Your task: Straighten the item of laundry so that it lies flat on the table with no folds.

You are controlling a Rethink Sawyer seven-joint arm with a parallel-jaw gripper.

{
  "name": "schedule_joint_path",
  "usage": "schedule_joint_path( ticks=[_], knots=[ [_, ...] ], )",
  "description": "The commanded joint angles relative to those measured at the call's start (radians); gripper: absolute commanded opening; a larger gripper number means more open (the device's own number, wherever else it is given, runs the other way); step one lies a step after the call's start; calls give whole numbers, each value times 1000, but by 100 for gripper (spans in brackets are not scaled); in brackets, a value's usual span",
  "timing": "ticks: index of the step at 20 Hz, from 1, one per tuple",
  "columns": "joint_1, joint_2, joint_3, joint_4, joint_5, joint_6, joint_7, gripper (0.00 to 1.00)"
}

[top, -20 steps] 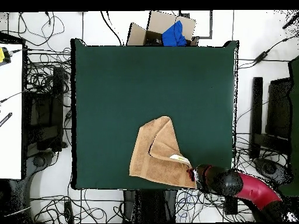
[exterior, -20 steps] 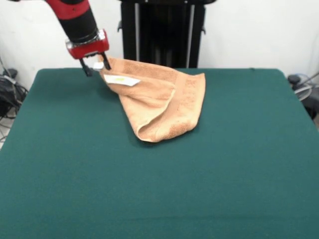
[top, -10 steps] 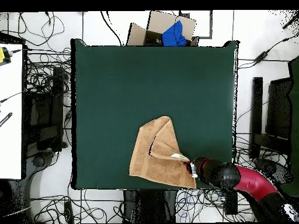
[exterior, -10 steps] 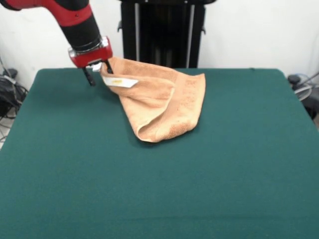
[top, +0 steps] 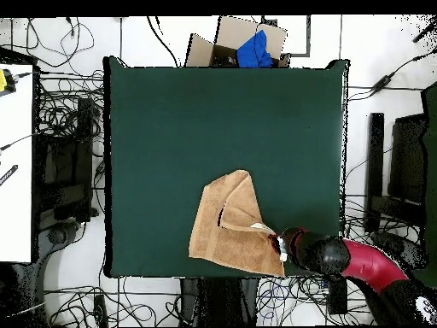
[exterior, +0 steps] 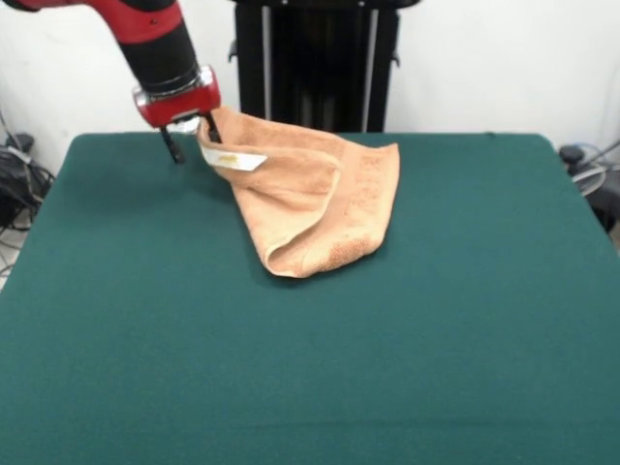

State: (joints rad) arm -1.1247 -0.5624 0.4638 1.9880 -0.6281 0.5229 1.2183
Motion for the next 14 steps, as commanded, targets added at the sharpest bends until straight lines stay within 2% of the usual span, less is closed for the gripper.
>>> schedule_joint_path(
  ticks=[1,3,7,14],
  knots=[
    [101,-131,55,125,39,31,84,100],
    [112,-154,57,153,53,7,108,100],
    [119,-162,73,141,55,-45,98,100],
    [123,-80,112,-18,10,-90,10,100]
  ],
)
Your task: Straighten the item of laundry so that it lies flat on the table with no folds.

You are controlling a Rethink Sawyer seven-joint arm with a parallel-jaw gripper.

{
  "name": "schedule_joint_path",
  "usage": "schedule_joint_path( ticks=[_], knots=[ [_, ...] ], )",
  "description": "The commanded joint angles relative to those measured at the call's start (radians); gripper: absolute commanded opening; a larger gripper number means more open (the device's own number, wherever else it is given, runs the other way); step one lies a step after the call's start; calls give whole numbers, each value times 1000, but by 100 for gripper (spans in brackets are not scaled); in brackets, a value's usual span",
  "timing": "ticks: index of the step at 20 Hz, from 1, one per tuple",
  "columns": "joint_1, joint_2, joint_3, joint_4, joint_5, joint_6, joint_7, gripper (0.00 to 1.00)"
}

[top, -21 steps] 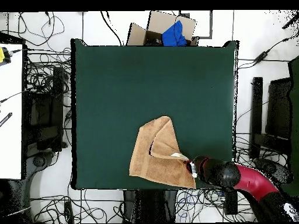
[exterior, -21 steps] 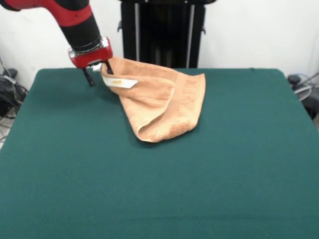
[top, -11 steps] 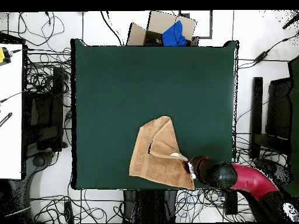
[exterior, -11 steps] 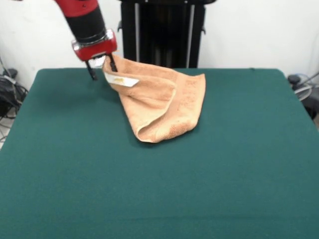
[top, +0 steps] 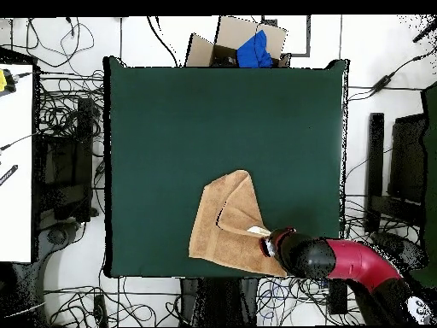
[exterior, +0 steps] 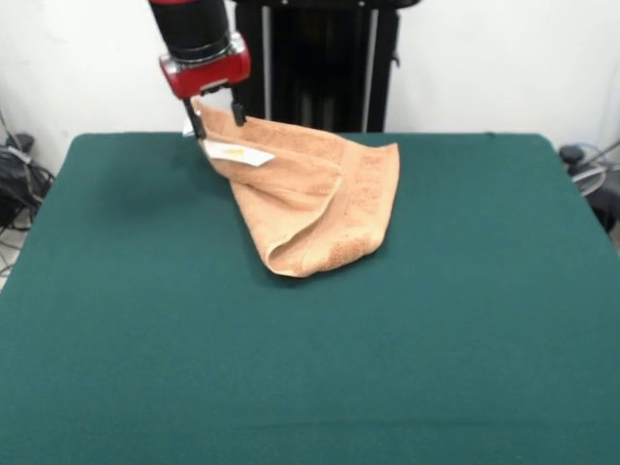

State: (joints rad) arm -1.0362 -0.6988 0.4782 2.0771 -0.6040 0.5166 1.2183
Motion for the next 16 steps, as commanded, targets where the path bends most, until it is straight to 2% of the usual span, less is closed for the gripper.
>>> schedule_joint_path(
  ticks=[1,10,16],
  knots=[
    [35,64,97,-117,-16,-79,7,100],
    [64,91,82,-122,-6,-84,57,100],
    [81,121,79,-115,17,-39,56,100]
  ],
)
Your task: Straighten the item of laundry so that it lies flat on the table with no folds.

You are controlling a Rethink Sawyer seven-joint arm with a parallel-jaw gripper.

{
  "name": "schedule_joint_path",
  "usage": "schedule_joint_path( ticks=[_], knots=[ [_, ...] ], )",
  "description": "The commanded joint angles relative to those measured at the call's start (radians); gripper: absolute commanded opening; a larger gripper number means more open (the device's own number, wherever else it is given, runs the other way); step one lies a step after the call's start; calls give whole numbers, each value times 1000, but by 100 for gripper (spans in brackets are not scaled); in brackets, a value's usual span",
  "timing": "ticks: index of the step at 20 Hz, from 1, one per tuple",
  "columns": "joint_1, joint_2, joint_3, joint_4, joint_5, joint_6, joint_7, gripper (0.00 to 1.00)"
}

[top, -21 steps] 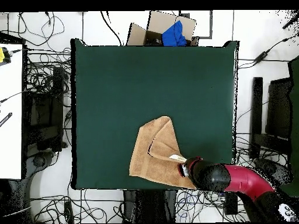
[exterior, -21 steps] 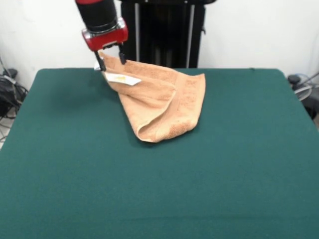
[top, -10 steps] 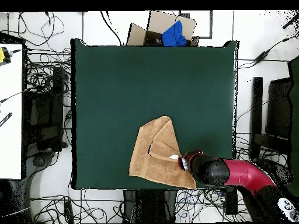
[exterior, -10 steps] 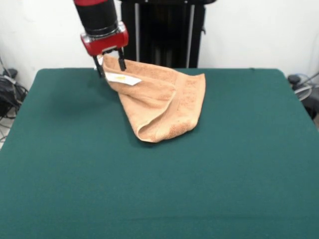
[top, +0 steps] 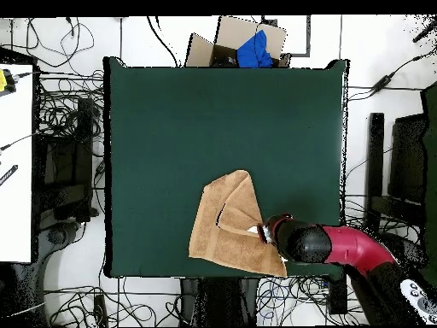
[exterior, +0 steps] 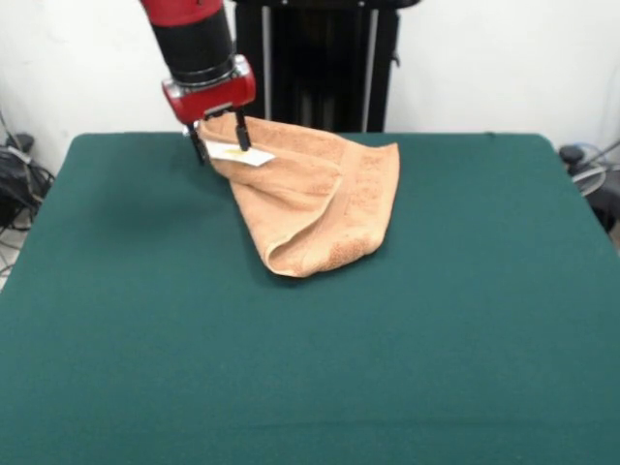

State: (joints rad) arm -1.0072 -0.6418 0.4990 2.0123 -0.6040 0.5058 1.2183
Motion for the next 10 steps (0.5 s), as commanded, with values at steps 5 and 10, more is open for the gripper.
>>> schedule_joint_path(
  ticks=[5,10],
  knots=[
    [67,77,51,-29,27,-30,76,100],
    [79,70,50,-6,36,-33,92,100]
  ],
)
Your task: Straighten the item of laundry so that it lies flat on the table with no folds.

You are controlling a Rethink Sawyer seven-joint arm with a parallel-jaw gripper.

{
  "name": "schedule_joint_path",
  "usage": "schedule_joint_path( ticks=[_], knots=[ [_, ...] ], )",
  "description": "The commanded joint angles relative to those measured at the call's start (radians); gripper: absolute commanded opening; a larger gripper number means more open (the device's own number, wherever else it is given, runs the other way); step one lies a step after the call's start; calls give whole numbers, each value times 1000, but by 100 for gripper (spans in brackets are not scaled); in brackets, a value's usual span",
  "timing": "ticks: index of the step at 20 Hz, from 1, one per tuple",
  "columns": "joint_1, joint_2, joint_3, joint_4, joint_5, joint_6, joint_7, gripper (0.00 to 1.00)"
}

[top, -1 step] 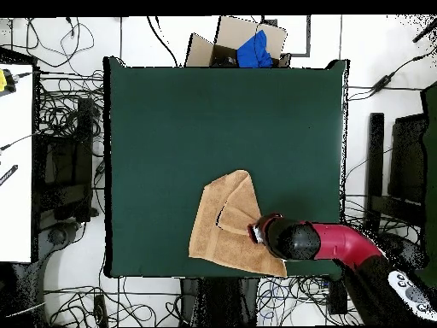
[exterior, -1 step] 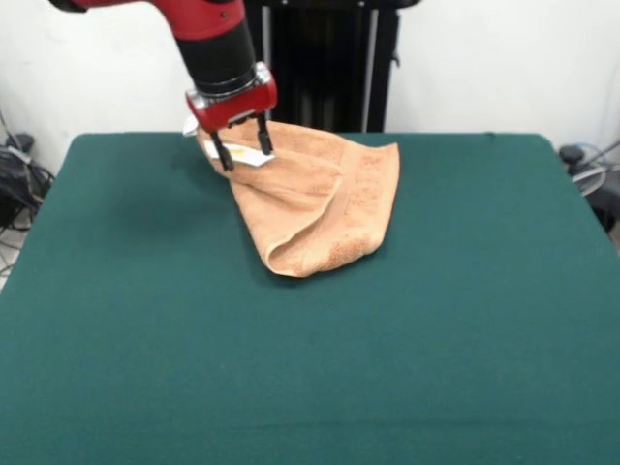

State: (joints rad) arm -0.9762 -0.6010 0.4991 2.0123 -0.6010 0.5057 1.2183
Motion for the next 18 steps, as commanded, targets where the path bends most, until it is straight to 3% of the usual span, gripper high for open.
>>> schedule_joint_path(
  ticks=[1,18],
  knots=[
    [49,26,51,0,35,-35,94,100],
    [159,-4,-15,117,70,-167,241,100]
  ],
)
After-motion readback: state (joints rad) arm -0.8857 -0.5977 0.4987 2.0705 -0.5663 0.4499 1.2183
